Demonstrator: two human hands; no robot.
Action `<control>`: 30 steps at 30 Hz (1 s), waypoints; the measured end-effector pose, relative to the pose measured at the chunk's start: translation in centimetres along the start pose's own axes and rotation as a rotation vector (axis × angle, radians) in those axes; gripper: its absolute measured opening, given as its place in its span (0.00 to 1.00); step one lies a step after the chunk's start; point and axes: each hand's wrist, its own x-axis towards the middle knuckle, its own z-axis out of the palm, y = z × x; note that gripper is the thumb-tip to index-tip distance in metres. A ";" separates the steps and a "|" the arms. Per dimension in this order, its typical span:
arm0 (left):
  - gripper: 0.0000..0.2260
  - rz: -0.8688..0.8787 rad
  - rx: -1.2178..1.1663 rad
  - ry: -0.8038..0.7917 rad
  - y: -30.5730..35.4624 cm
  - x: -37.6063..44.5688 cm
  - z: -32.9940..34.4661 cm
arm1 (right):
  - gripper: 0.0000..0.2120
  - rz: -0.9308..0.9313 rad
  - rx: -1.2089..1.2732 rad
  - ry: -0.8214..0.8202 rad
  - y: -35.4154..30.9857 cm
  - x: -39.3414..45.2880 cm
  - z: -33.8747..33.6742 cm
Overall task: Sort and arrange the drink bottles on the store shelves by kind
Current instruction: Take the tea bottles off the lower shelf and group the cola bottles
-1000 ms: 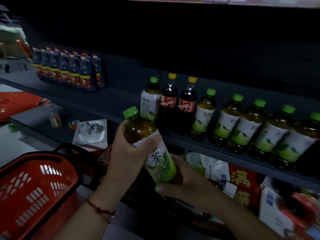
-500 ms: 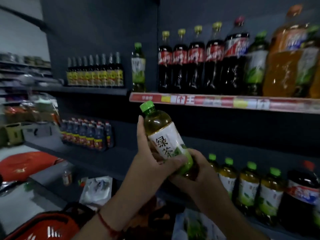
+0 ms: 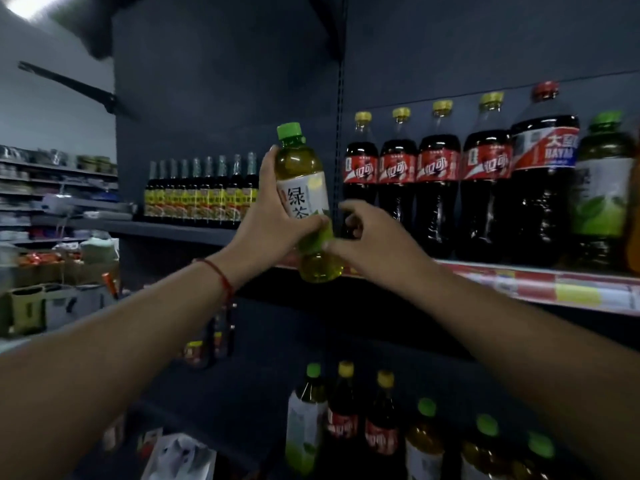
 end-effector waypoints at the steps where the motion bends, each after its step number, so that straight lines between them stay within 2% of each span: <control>1: 0.52 -0.003 0.013 -0.005 -0.6 1.6 0.0 | 0.34 -0.008 -0.043 0.003 -0.3 1.8 -0.9; 5: 0.54 -0.009 0.041 0.007 -3.0 6.4 0.6 | 0.33 -0.009 -0.210 0.127 -1.1 8.7 -4.0; 9: 0.54 -0.006 0.066 -0.011 -4.6 8.5 2.0 | 0.32 0.067 -0.272 0.215 -1.4 14.2 -6.0; 12: 0.54 0.020 0.132 -0.032 -4.9 9.8 3.1 | 0.35 0.099 -0.334 0.211 -1.7 16.8 -6.1; 18: 0.49 0.011 0.364 -0.048 -5.4 10.7 4.0 | 0.47 0.266 -0.427 0.200 -1.6 19.3 -4.7; 20: 0.47 0.057 0.487 -0.008 -5.3 10.5 4.1 | 0.46 0.286 -0.469 0.190 -1.5 19.5 -4.3; 21: 0.47 0.067 0.519 0.003 -5.2 10.4 4.0 | 0.40 0.280 -0.489 0.186 -1.4 19.4 -4.2; 23: 0.47 0.065 0.540 0.010 -5.2 10.2 4.0 | 0.22 0.228 -0.503 0.190 -1.1 19.2 -4.4; 24: 0.47 0.059 0.537 0.013 -5.2 9.9 4.0 | 0.18 0.202 -0.499 0.196 -1.0 18.9 -4.6; 27: 0.45 0.034 0.517 -0.001 -5.3 9.0 4.2 | 0.20 0.108 -0.460 0.238 -1.3 16.7 -5.6; 30: 0.40 0.036 0.458 0.024 -4.6 6.9 4.4 | 0.30 -0.012 -0.310 0.344 -1.4 13.5 -5.8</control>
